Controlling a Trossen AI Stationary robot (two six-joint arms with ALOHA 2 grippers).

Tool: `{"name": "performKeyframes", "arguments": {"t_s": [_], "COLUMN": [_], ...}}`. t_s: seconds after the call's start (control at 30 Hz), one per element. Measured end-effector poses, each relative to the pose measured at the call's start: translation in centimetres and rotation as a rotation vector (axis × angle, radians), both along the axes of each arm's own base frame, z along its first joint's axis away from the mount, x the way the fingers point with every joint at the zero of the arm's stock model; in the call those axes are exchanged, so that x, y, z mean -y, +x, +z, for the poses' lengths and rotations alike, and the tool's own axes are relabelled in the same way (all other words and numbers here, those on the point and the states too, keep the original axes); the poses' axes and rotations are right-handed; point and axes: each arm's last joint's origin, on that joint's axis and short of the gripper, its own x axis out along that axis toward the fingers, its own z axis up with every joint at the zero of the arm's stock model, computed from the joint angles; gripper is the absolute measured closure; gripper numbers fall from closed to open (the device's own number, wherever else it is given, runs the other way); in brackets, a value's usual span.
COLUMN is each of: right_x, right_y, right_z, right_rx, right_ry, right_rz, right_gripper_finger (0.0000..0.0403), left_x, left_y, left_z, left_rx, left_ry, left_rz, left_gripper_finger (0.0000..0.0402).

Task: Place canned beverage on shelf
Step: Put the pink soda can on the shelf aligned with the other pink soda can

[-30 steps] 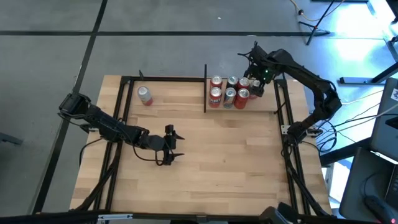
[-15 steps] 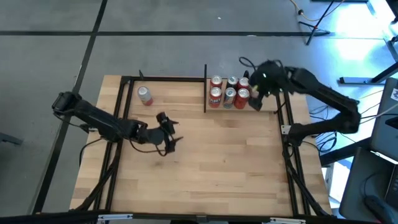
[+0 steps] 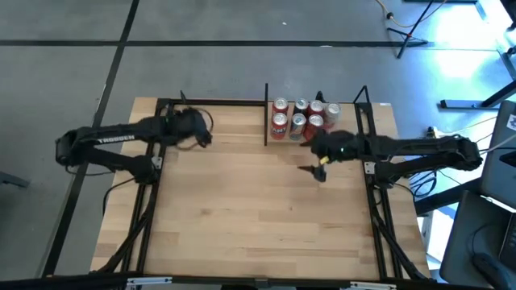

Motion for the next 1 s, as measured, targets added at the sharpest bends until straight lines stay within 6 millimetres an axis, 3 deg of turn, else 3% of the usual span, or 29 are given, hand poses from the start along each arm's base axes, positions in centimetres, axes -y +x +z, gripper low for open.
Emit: {"name": "performKeyframes", "arguments": {"t_s": [0.17,0.33,1.0], "right_x": [-1.3,-1.9,-2.1], "right_y": [0.3,0.2,0.6], "right_z": [-1.9,-2.3,-2.1], "right_rx": [0.046,0.040,0.080], "right_ry": [-0.009,-0.013,-0.012], "right_rz": [0.064,0.088,0.091], "right_gripper_finger": [0.0015,0.0015,0.0015], "left_x": [-3.9,-5.8,-7.8], "left_y": [-2.0,-3.4,-5.4], "left_z": [-0.4,-0.6,-4.0], "left_rx": [-0.024,-0.029,0.038], "left_ry": [-0.072,-0.101,-0.225], "left_rz": [0.161,0.250,0.258], "left_gripper_finger": [0.0088,0.0088,0.0088]}}
